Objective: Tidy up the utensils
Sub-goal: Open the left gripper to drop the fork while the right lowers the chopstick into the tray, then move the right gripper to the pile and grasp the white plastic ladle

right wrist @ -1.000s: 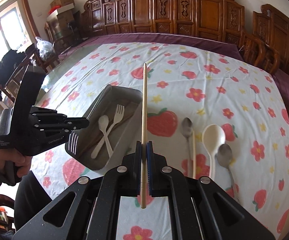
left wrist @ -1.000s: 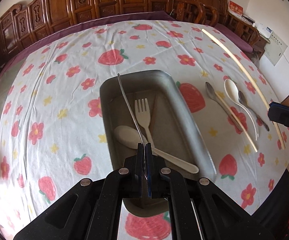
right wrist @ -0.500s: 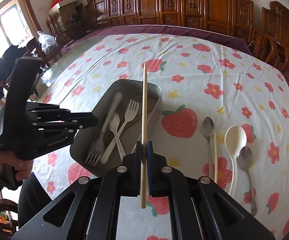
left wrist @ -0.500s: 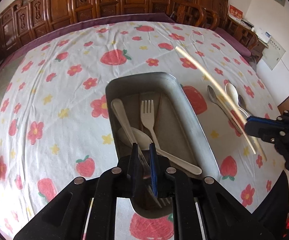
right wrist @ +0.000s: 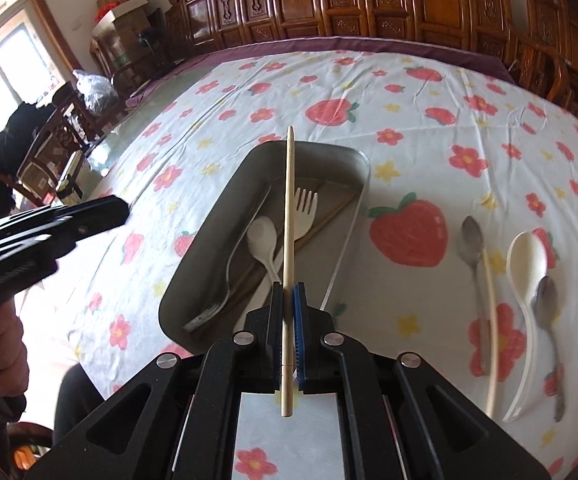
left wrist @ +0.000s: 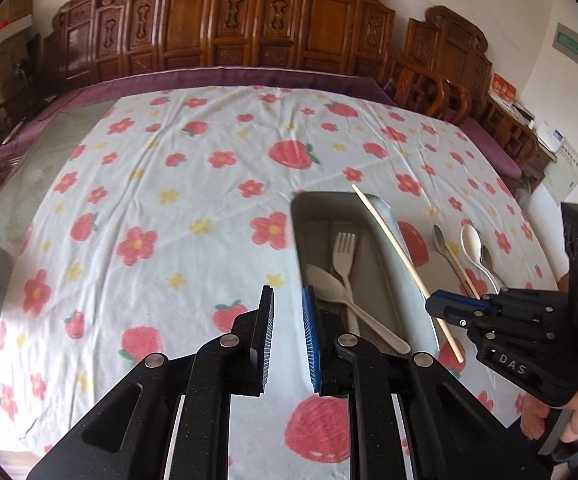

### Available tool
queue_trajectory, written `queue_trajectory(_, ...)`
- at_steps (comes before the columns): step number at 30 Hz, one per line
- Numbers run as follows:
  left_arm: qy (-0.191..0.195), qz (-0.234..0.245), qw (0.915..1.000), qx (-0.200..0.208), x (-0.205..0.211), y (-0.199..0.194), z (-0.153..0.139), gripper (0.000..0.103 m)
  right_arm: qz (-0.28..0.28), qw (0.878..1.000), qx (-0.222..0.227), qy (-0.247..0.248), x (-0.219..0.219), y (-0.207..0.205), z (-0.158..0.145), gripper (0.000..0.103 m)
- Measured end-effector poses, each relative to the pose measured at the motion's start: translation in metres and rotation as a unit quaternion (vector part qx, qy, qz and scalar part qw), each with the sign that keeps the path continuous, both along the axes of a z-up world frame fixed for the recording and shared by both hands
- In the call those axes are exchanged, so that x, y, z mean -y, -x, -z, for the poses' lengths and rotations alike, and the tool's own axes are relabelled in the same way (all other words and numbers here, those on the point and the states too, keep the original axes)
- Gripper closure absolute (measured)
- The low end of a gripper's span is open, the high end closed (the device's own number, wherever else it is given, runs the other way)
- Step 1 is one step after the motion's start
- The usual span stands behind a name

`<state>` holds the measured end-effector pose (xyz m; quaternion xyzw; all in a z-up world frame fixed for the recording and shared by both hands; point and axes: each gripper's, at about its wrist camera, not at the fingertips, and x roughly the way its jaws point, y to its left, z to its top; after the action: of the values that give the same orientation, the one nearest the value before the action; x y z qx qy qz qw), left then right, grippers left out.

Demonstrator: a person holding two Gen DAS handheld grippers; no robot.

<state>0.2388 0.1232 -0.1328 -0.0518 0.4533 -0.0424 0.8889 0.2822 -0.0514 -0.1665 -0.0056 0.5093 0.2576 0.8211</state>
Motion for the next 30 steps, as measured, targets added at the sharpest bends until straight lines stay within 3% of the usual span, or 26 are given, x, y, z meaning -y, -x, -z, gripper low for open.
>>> queue_trajectory(9, -0.014, -0.027, 0.9993, 0.022, -0.025, 0.011, -0.016, 0.089, 0.011, 1.0, -0.015, -0.001, -0.015, -0.012, 0.011, 0.097)
queue_trajectory(20, -0.019, -0.017, 0.9992, 0.03, -0.019, 0.016, -0.025, 0.089, -0.007, 1.0, 0.0, -0.015, -0.012, -0.006, 0.001, 0.094)
queue_trajectory(28, -0.02, 0.006, 0.9992, 0.033, 0.01, 0.019, -0.03, 0.089, -0.015, 0.999, 0.037, -0.001, 0.027, 0.019, -0.025, 0.094)
queue_trajectory(30, -0.018, 0.014, 0.9991, 0.035, 0.021, 0.019, -0.032, 0.084, -0.011, 0.999, 0.044, 0.009, 0.042, 0.028, -0.027, 0.094)
